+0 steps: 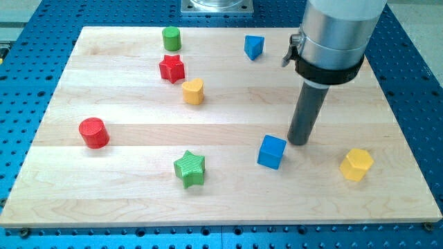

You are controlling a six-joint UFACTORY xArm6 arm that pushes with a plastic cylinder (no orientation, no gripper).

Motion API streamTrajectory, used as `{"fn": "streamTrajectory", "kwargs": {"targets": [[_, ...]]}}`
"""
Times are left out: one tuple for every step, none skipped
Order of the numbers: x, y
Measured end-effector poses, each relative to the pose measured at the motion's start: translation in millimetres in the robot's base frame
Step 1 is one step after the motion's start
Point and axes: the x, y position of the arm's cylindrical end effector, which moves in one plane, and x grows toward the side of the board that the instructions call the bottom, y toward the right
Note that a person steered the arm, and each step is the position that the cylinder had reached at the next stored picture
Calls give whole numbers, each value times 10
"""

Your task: Move the blue cube to the left of the yellow hexagon

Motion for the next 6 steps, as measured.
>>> {"fn": "streamTrajectory", "kwargs": {"targets": [[-49,-557],[225,-894],[594,-670],[633,-203],[255,-372],[388,90]]}}
